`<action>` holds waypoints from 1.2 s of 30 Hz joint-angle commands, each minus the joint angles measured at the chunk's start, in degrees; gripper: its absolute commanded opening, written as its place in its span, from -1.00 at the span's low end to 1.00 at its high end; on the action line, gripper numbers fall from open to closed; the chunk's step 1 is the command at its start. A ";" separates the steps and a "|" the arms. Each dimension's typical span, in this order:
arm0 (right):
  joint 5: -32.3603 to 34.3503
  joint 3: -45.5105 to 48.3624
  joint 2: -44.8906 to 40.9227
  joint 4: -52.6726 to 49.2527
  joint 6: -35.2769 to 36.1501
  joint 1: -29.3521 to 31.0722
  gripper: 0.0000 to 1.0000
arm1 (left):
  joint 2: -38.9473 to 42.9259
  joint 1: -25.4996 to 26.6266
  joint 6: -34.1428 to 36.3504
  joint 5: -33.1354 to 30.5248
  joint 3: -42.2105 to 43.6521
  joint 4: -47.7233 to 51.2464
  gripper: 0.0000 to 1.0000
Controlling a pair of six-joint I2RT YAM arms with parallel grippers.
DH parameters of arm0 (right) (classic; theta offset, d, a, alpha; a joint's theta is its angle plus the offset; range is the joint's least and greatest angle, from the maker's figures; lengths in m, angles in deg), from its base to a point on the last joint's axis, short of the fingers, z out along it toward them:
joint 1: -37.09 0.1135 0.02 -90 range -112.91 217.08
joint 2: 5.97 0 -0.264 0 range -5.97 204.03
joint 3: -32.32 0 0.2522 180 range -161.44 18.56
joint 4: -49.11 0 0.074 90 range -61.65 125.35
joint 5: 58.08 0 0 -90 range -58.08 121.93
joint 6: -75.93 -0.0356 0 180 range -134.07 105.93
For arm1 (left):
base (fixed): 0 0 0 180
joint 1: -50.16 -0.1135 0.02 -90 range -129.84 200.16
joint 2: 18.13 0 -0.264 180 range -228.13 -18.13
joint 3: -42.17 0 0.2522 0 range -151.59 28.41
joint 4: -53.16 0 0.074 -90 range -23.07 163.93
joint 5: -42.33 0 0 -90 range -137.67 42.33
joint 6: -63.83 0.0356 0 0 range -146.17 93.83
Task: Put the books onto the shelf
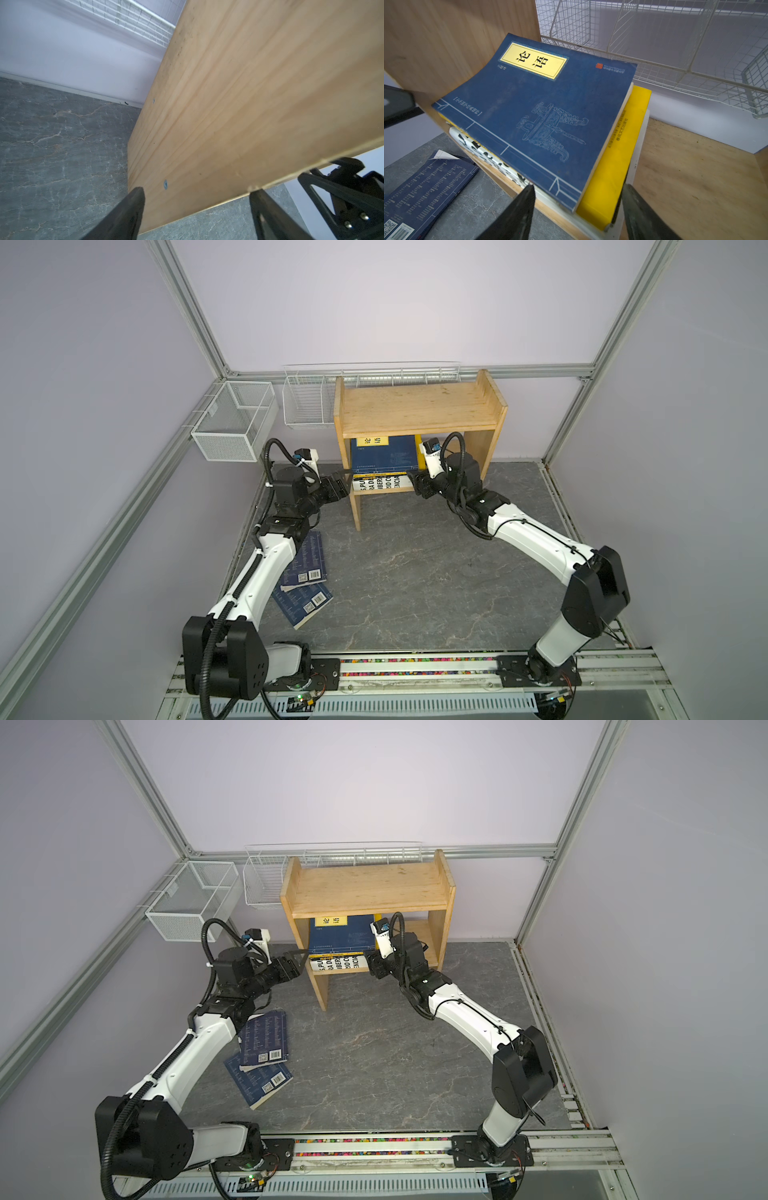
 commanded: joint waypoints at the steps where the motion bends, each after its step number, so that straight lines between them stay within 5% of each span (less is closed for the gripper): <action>1: 0.49 -1.27 0.37 -0.78 0.31 0.42 0.39 | 3.02 -0.49 0.23 -2.17 1.02 -0.09 0.60; 18: 3.74 -0.49 0.85 -0.26 1.73 -0.23 0.67 | 5.12 -0.56 0.45 -2.72 1.78 0.71 0.60; 36: -1.36 -1.54 2.65 0.45 0.49 -1.76 0.58 | 4.65 -0.57 0.27 -2.73 1.59 0.61 0.60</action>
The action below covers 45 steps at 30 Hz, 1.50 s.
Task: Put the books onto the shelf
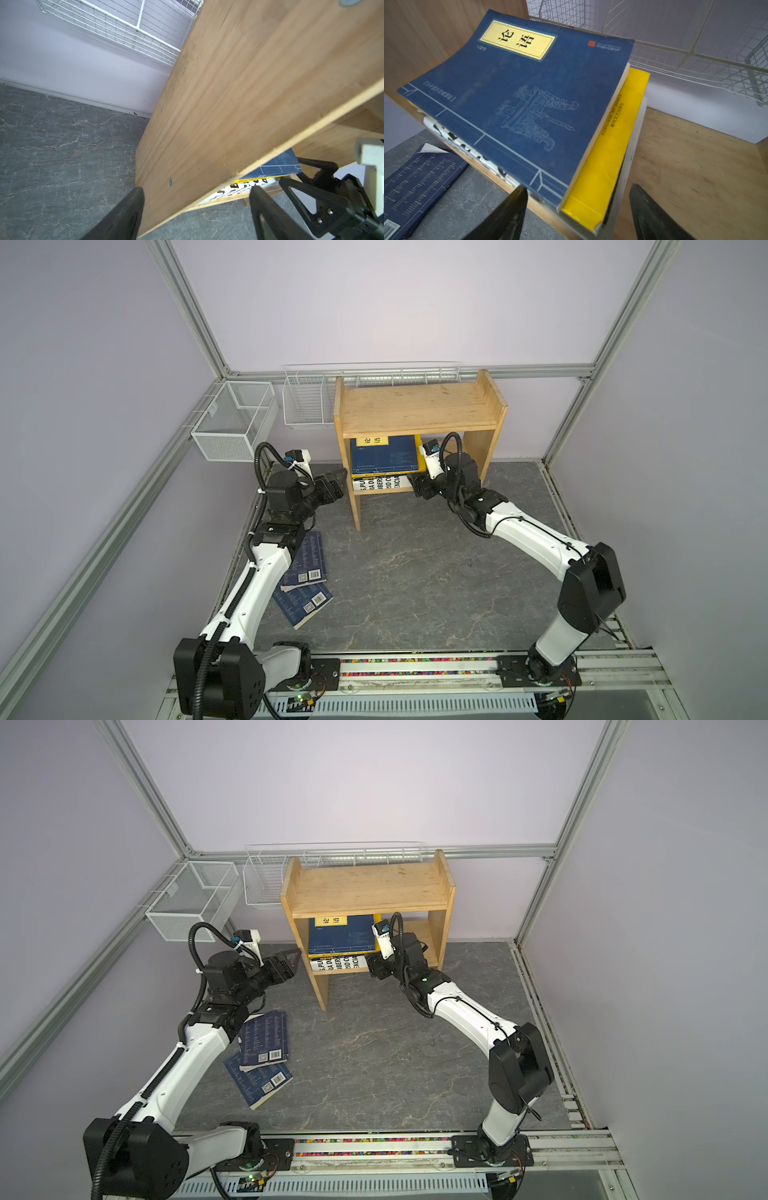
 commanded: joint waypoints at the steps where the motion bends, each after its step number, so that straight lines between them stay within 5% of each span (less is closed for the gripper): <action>1: -1.82 -1.10 1.03 1.98 0.03 -0.64 0.57 | 0.54 -0.22 0.27 -0.34 0.19 -0.06 0.60; 20: -3.36 -1.39 0.59 1.55 -0.23 -0.45 0.13 | -0.24 -0.21 0.10 -0.36 0.36 -0.38 0.60; 37: -1.65 0.01 -2.69 -0.26 -0.29 -0.09 0.49 | 0.69 -0.29 0.27 -5.67 1.47 2.44 0.60; 45: -1.13 3.18 -10.14 -6.33 -9.61 0.41 0.71 | 1.46 -5.31 -7.10 -23.02 4.33 16.60 0.72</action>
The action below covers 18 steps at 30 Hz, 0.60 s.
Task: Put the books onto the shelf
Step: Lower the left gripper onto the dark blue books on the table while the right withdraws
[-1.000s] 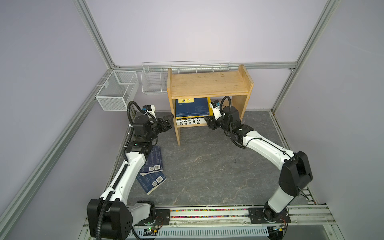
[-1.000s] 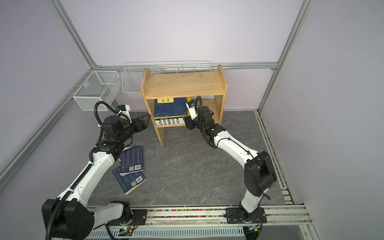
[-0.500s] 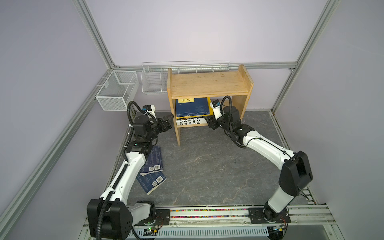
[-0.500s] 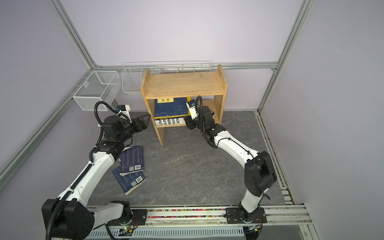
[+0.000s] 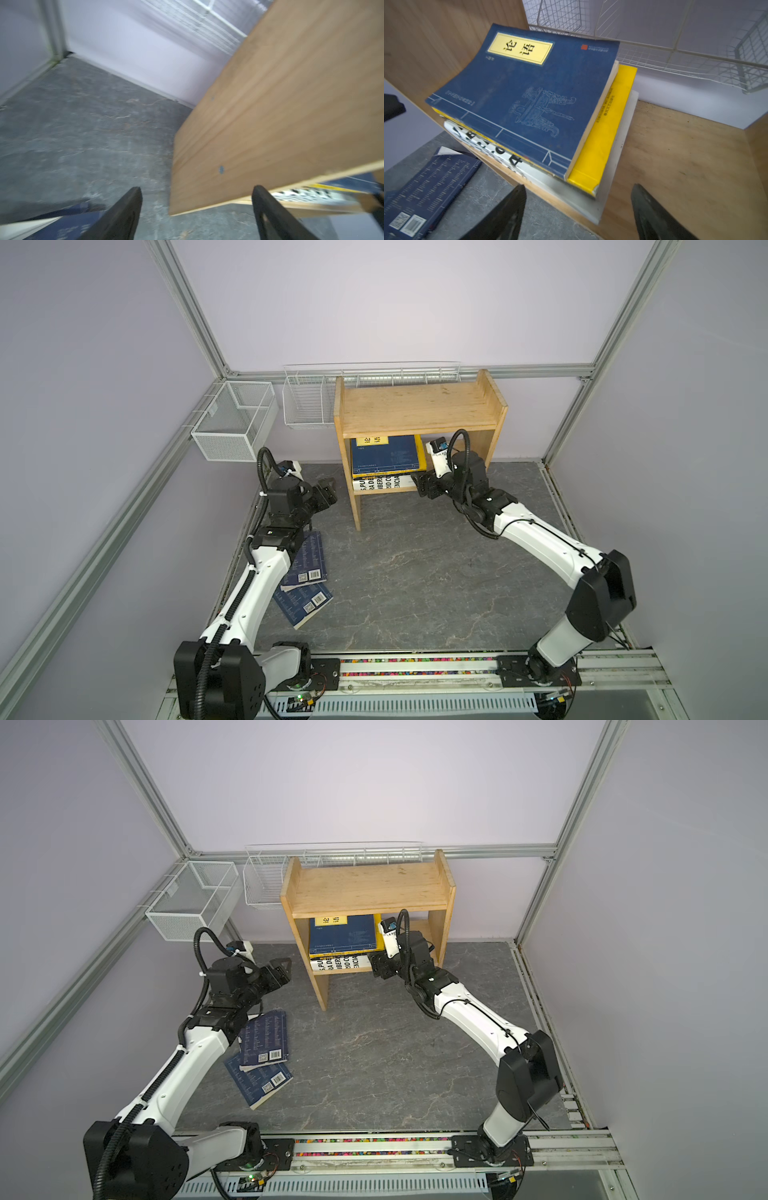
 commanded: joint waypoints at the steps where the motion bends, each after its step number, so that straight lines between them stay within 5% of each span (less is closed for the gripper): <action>1: -1.25 3.51 -6.21 -2.05 -6.85 0.89 0.74 | -0.27 -5.89 -7.53 -9.40 2.73 9.95 0.72; 5: -5.11 8.22 -10.28 -3.15 -15.19 1.72 0.81 | -3.41 -14.28 -13.29 -5.66 7.96 10.02 0.75; 12: -8.15 17.76 -12.91 -0.20 -25.56 5.04 0.95 | -12.58 -16.25 -13.35 -12.19 8.13 10.98 0.85; 18: -11.23 21.40 -8.98 5.70 -30.38 6.17 0.91 | -20.99 -20.55 -11.93 -8.61 7.51 8.33 0.86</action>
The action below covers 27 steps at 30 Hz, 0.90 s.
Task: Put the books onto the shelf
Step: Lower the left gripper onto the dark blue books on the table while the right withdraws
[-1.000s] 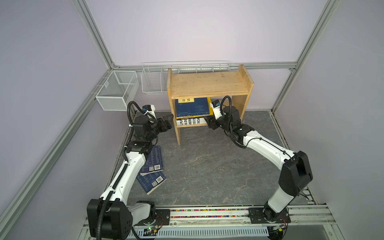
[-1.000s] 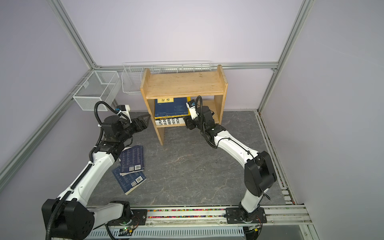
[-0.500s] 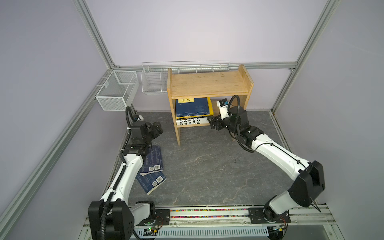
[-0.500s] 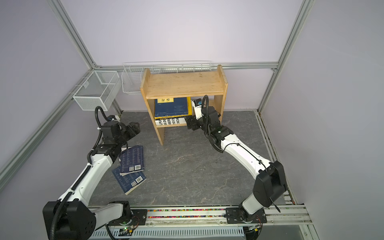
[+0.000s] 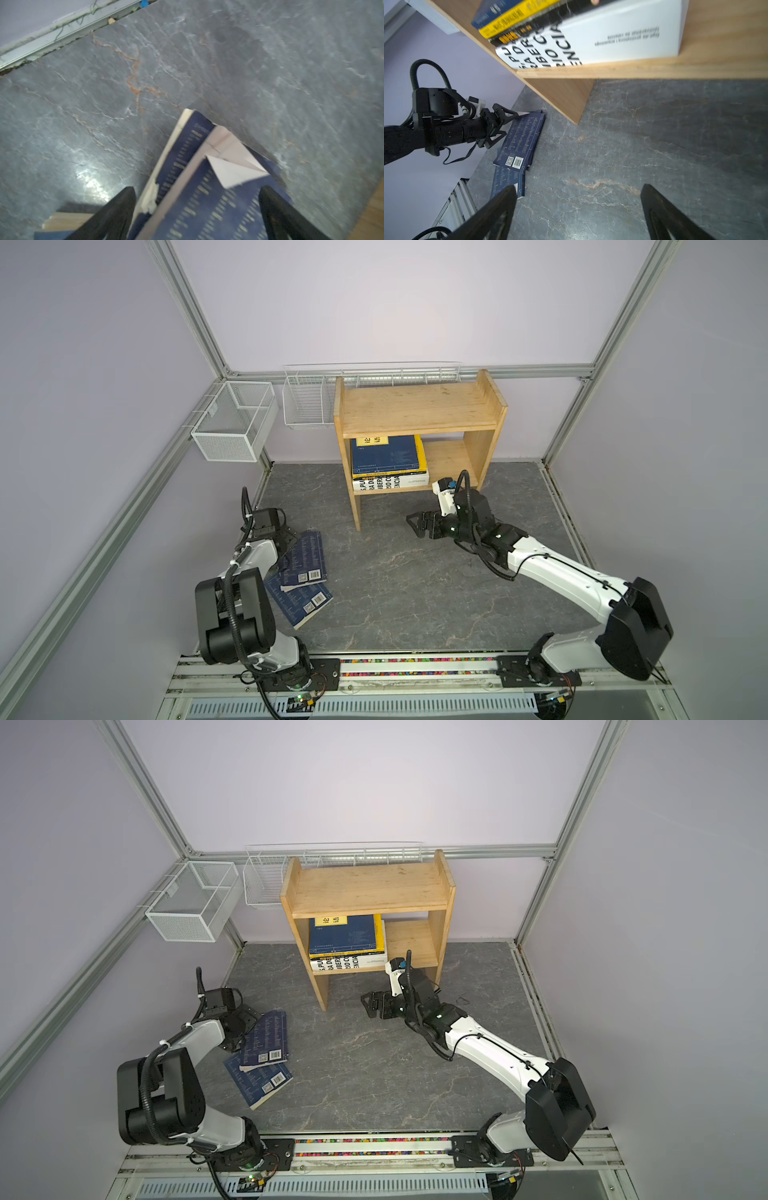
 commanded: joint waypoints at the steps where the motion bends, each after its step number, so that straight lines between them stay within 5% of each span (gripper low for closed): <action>1: -3.35 0.86 2.85 6.67 -5.06 0.28 0.91 | -2.53 -1.41 0.53 0.20 -1.58 -0.61 0.87; 16: -15.30 -6.33 25.80 18.95 -11.50 0.57 0.96 | -10.46 -1.35 4.39 20.74 -1.86 -9.31 0.79; 19: -16.55 -7.58 28.93 20.74 -12.74 1.09 0.90 | -10.45 1.15 6.15 24.32 -1.75 -10.80 0.77; 27: -18.91 -10.50 35.66 21.82 -15.96 2.04 0.72 | -9.39 12.84 1.34 21.05 -0.84 -9.50 0.70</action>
